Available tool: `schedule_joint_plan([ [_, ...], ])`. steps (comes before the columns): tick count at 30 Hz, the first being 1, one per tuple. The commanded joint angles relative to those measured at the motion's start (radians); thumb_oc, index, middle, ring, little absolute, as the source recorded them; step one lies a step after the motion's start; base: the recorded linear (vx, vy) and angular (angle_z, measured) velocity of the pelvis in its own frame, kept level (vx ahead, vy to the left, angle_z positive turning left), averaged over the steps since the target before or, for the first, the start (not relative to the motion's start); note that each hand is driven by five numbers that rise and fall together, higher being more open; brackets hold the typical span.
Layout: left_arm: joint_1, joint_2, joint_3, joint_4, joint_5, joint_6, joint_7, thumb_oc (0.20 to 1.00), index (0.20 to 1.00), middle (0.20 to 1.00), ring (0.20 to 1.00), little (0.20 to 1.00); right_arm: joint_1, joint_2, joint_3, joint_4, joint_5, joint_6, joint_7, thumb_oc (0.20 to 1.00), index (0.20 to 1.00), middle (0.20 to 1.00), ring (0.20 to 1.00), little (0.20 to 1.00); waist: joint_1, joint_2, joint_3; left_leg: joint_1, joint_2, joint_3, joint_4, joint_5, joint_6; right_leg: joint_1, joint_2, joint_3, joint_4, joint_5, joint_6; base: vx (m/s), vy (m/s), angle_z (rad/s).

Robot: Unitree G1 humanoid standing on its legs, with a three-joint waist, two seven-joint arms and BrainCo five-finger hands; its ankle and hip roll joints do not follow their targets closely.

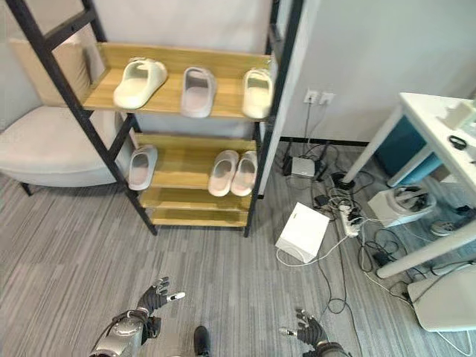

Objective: Arrange the slippers neatly on the shoe rack.

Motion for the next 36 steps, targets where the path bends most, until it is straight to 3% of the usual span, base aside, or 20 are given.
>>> schedule_joint_plan([
  [1,-0.016,0.021,0.047,-0.048,0.016,-0.03,0.0,1.0,1.0,1.0,1.0,1.0,-0.02,-0.015,-0.003,0.0,0.014,-0.027,0.008,1.0,1.0,1.0,1.0,1.0,-0.013,0.021,0.06,0.041,0.118,-0.024,0.0,-0.033,-0.212,-0.001,0.161,0.035,-0.295,0.247,-0.034,0.24,0.076,-0.13],
  [4,-0.019,0.022,0.051,-0.039,0.018,-0.029,-0.002,1.0,1.0,1.0,1.0,1.0,-0.02,-0.015,-0.002,0.004,0.016,-0.03,0.009,1.0,1.0,1.0,1.0,1.0,-0.024,0.022,0.073,0.066,0.116,-0.037,0.0,-0.044,-0.213,-0.018,0.195,0.022,-0.311,0.227,-0.039,0.17,-0.012,0.16],
  [5,-0.024,0.024,0.054,-0.035,0.023,-0.025,-0.002,1.0,1.0,1.0,1.0,1.0,-0.015,-0.014,-0.002,0.001,0.019,-0.032,0.008,1.0,1.0,1.0,1.0,1.0,-0.037,0.017,0.082,0.103,0.108,-0.053,0.0,-0.056,-0.215,-0.041,0.236,-0.014,-0.352,0.234,-0.044,0.2,-0.062,0.48],
  [8,-0.026,0.02,0.049,-0.049,0.029,-0.022,-0.007,1.0,1.0,1.0,1.0,1.0,0.008,-0.021,-0.011,-0.034,0.024,-0.036,0.008,1.0,1.0,1.0,1.0,1.0,-0.058,0.018,0.087,0.156,0.102,-0.081,0.009,-0.072,-0.225,-0.039,0.281,-0.06,-0.363,0.234,-0.067,0.21,-0.097,0.27],
  [13,-0.014,0.014,0.041,-0.052,0.033,-0.023,-0.021,1.0,1.0,1.0,1.0,1.0,0.01,-0.029,-0.011,-0.011,0.031,-0.039,0.015,1.0,1.0,1.0,1.0,1.0,-0.055,0.015,0.085,0.149,0.112,-0.098,0.118,-0.09,-0.24,0.023,0.299,-0.038,-0.378,0.217,-0.092,0.1,-0.115,0.37],
  [15,-0.008,0.006,0.042,-0.065,0.017,-0.023,-0.024,1.0,1.0,1.0,1.0,1.0,0.009,-0.044,-0.017,-0.011,0.035,-0.041,0.016,1.0,1.0,1.0,1.0,1.0,-0.049,0.017,0.101,0.104,0.112,-0.119,0.24,-0.071,-0.26,0.039,0.299,-0.048,-0.368,0.206,-0.112,0.04,-0.1,0.0],
  [16,-0.013,-0.003,0.036,-0.06,0.009,-0.023,-0.023,1.0,1.0,1.0,1.0,1.0,0.003,-0.059,-0.018,-0.004,0.036,-0.038,0.016,1.0,1.0,1.0,1.0,1.0,-0.036,0.011,0.117,0.032,0.091,-0.161,0.352,-0.035,-0.275,0.055,0.293,-0.047,-0.359,0.191,-0.13,0.06,-0.064,0.31],
  [19,-0.001,-0.011,0.026,-0.061,0.0,-0.024,-0.02,1.0,1.0,1.0,1.0,1.0,0.001,-0.069,-0.035,0.005,0.049,-0.036,0.014,1.0,1.0,1.0,1.0,1.0,-0.03,0.005,0.112,-0.015,0.126,-0.174,0.255,-0.045,-0.266,0.075,0.271,-0.042,-0.373,0.173,-0.118,0.14,0.033,0.23],
  [21,-0.002,-0.013,0.017,-0.053,0.001,-0.027,-0.013,1.0,1.0,1.0,1.0,1.0,0.001,-0.073,-0.037,0.004,0.05,-0.039,0.008,1.0,1.0,1.0,1.0,1.0,-0.023,0.007,0.103,-0.051,0.194,-0.165,0.153,0.012,-0.276,0.087,0.256,-0.048,-0.389,0.158,-0.107,0.21,0.156,0.02],
  [22,-0.013,-0.019,0.008,-0.038,0.004,-0.028,-0.005,1.0,1.0,1.0,1.0,1.0,-0.005,-0.076,-0.036,0.006,0.047,-0.041,-0.002,1.0,1.0,1.0,1.0,1.0,-0.019,0.016,0.104,-0.082,0.254,-0.168,0.065,0.084,-0.303,0.105,0.24,-0.045,-0.399,0.136,-0.097,0.3,0.256,0.06],
  [25,-0.024,-0.021,0.014,-0.028,0.002,-0.026,-0.002,1.0,1.0,1.0,1.0,1.0,-0.016,-0.082,-0.035,0.015,0.044,-0.036,-0.005,1.0,1.0,1.0,1.0,1.0,-0.021,0.035,0.096,-0.098,0.307,-0.124,0.012,0.131,-0.34,0.153,0.21,-0.029,-0.426,0.118,-0.079,0.3,0.285,-0.06],
  [27,-0.017,-0.026,0.016,-0.028,-0.006,-0.026,-0.006,1.0,1.0,1.0,1.0,1.0,-0.008,-0.077,-0.036,0.019,0.037,-0.032,-0.001,1.0,1.0,1.0,1.0,1.0,-0.018,0.045,0.07,-0.075,0.297,-0.108,0.0,0.119,-0.34,0.182,0.182,-0.029,-0.449,0.121,-0.062,0.36,0.383,-0.22],
  [28,-0.015,-0.028,0.016,-0.022,-0.006,-0.026,-0.008,1.0,1.0,1.0,1.0,1.0,-0.009,-0.07,-0.039,0.028,0.027,-0.026,-0.004,1.0,1.0,1.0,1.0,1.0,-0.014,0.045,0.053,-0.068,0.263,-0.105,0.014,0.095,-0.329,0.187,0.13,-0.027,-0.453,0.138,-0.037,0.37,0.496,-0.11],
  [30,-0.014,-0.022,0.013,-0.025,-0.002,-0.031,-0.007,1.0,1.0,1.0,1.0,1.0,-0.024,-0.051,-0.048,0.037,0.041,-0.028,-0.006,1.0,1.0,1.0,1.0,1.0,-0.009,0.03,0.048,-0.069,0.222,-0.08,0.049,0.045,-0.297,0.162,0.079,-0.012,-0.439,0.184,-0.016,0.23,0.431,-0.15],
  [31,-0.015,-0.009,0.011,-0.033,-0.002,-0.031,-0.007,1.0,1.0,1.0,1.0,1.0,-0.043,-0.039,-0.033,0.025,0.037,-0.028,-0.009,1.0,1.0,1.0,1.0,1.0,-0.001,0.021,0.048,-0.067,0.198,-0.057,0.063,0.02,-0.277,0.123,0.049,0.003,-0.416,0.238,-0.004,0.1,0.244,-0.52],
  [34,-0.014,0.008,0.005,-0.043,0.014,-0.029,-0.011,1.0,1.0,1.0,1.0,1.0,-0.066,-0.028,-0.011,-0.001,0.033,-0.029,-0.008,1.0,1.0,1.0,1.0,1.0,0.013,0.019,0.051,-0.05,0.171,-0.023,0.068,-0.012,-0.251,0.086,0.023,-0.01,-0.35,0.288,-0.002,0.11,0.269,-0.44],
  [36,-0.01,0.017,0.005,-0.046,0.022,-0.027,-0.014,1.0,1.0,1.0,1.0,1.0,-0.07,-0.02,0.0,-0.005,0.033,-0.028,-0.003,1.0,1.0,1.0,1.0,1.0,0.01,0.021,0.052,-0.029,0.165,-0.012,0.062,-0.02,-0.246,0.064,0.048,-0.006,-0.338,0.295,-0.008,0.13,0.14,-0.16],
])
